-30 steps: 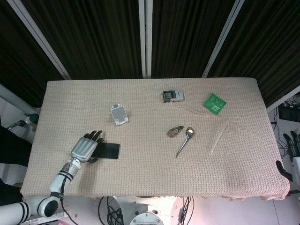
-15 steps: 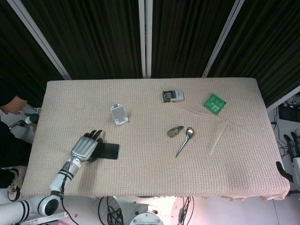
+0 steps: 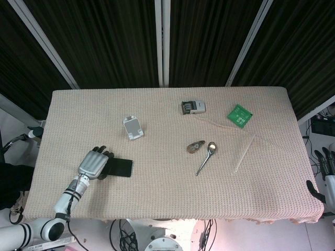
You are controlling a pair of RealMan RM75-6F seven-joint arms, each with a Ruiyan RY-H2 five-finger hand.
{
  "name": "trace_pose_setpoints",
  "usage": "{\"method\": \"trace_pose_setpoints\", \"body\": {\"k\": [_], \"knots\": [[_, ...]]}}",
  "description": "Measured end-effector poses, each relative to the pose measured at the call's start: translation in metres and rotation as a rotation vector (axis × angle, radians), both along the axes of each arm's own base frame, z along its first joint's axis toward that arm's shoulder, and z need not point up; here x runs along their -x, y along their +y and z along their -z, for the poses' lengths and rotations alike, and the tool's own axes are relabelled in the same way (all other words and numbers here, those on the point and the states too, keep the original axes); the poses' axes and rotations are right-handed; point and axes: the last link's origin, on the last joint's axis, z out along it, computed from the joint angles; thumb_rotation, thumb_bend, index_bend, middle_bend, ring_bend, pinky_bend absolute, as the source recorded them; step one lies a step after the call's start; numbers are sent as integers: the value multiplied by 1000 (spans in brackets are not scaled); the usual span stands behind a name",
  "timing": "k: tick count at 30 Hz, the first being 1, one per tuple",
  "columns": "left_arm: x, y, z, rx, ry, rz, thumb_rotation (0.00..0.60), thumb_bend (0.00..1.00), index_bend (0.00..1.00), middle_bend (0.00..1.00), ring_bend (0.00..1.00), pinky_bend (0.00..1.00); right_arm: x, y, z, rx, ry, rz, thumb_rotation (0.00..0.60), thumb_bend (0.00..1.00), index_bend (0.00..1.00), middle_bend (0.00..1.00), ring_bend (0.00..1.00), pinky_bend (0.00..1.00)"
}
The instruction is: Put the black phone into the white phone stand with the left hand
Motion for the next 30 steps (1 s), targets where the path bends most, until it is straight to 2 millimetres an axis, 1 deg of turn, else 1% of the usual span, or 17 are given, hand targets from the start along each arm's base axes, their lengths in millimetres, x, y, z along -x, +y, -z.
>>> {"method": "trace_pose_setpoints", "body": {"k": [3, 8, 12, 16, 19, 22, 25, 29, 30], "knots": [[0, 0, -2, -12, 10, 14, 600, 305, 577, 442, 379, 429, 0, 0, 0, -1, -1, -1, 600, 222, 0, 0, 0, 0], [1, 0, -1, -15, 18, 26, 600, 312, 583, 480, 439, 441, 0, 0, 1, -4, -6, 1, 600, 222, 0, 0, 0, 0], [0, 0, -2, -17, 24, 45, 600, 313, 598, 528, 456, 441, 1, 1, 1, -6, -9, 5, 600, 222, 0, 0, 0, 0], [-2, 1, -4, -25, 22, 74, 600, 312, 601, 542, 466, 441, 1, 1, 1, -5, -10, 5, 600, 223, 0, 0, 0, 0], [-4, 3, -9, -33, 16, 104, 600, 313, 602, 542, 467, 438, 1, 1, 0, -4, -9, 5, 600, 223, 0, 0, 0, 0], [-8, 9, -24, -53, 16, 140, 600, 313, 603, 543, 468, 438, 1, 2, -1, -1, -7, 7, 600, 222, 0, 0, 0, 0], [-12, 17, -45, -85, 40, 185, 600, 313, 603, 546, 480, 440, 1, 2, -3, 6, -7, 8, 600, 222, 0, 0, 0, 0], [-22, 33, -80, -143, 145, 295, 600, 313, 601, 549, 482, 440, 0, 1, -1, 5, -12, 5, 600, 222, 0, 0, 0, 0], [-24, 35, -84, -150, 164, 311, 600, 313, 601, 550, 482, 440, -1, 1, 1, 4, -14, 3, 600, 222, 0, 0, 0, 0]]}}
